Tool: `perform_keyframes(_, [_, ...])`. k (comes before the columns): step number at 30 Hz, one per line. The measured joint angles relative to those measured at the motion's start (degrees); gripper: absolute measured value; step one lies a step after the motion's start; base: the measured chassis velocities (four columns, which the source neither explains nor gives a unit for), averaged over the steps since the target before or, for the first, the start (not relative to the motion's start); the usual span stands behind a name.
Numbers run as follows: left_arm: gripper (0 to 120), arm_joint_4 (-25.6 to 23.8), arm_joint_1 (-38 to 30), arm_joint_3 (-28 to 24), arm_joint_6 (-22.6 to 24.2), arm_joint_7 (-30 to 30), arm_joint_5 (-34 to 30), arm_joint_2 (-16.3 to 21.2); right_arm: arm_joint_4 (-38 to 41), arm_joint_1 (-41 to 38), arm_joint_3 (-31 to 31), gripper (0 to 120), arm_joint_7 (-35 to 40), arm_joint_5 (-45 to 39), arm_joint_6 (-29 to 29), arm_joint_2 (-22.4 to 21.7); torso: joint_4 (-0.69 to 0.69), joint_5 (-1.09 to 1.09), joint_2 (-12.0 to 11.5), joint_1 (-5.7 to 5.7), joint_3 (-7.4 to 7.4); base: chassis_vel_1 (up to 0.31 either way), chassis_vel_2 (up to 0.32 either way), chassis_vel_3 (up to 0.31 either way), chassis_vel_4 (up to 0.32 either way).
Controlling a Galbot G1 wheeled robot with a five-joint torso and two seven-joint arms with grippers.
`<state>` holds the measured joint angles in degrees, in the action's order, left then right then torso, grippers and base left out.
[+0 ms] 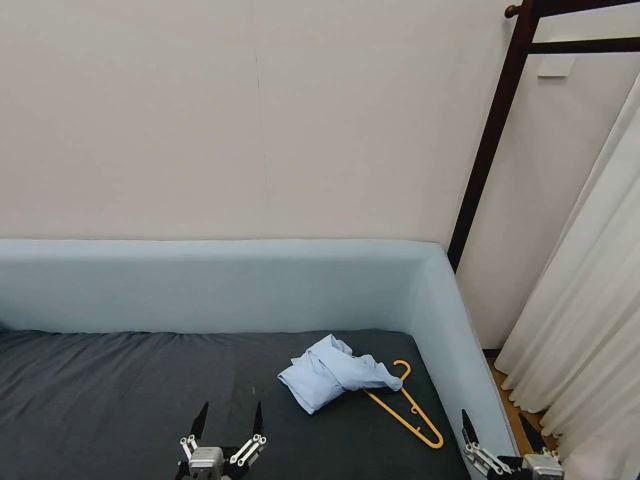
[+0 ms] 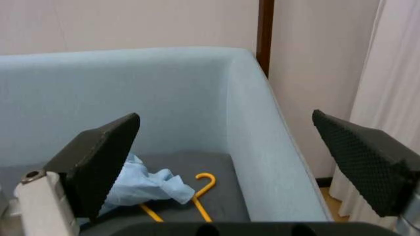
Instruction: Pick up the clothes from the sofa and hang them on the clothes hanger.
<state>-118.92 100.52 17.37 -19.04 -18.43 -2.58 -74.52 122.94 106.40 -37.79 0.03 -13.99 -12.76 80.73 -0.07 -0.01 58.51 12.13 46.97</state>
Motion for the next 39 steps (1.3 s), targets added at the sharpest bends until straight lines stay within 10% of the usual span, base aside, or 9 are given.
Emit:
perform_keyframes(16, [100,3.2,-1.9,-0.4,-0.6,-0.1,-0.4,0.2,-0.6,0.1,0.2,100,0.1,-3.7,2.3,-3.6,-0.01,0.0,0.0,0.0,0.0,0.0,0.0,0.0,0.0])
perform_keyframes(28, [100,6.1,0.2,-0.5,-2.8,-0.4,-0.7,0.0,1.6,-5.1,0.6,100,3.3,-21.1,18.0,-16.4,-0.03,0.0,0.0,0.0,0.0,0.0,0.0,0.0,0.0])
perform_keyframes(39, [100,8.4,3.5,0.8,-6.8,-1.1,-1.1,-2.6,-8.9,-32.2,19.4,100,7.6,-36.5,28.7,-30.4,-0.02,0.01,0.0,0.0,0.01,0.0,0.0,0.0,0.0])
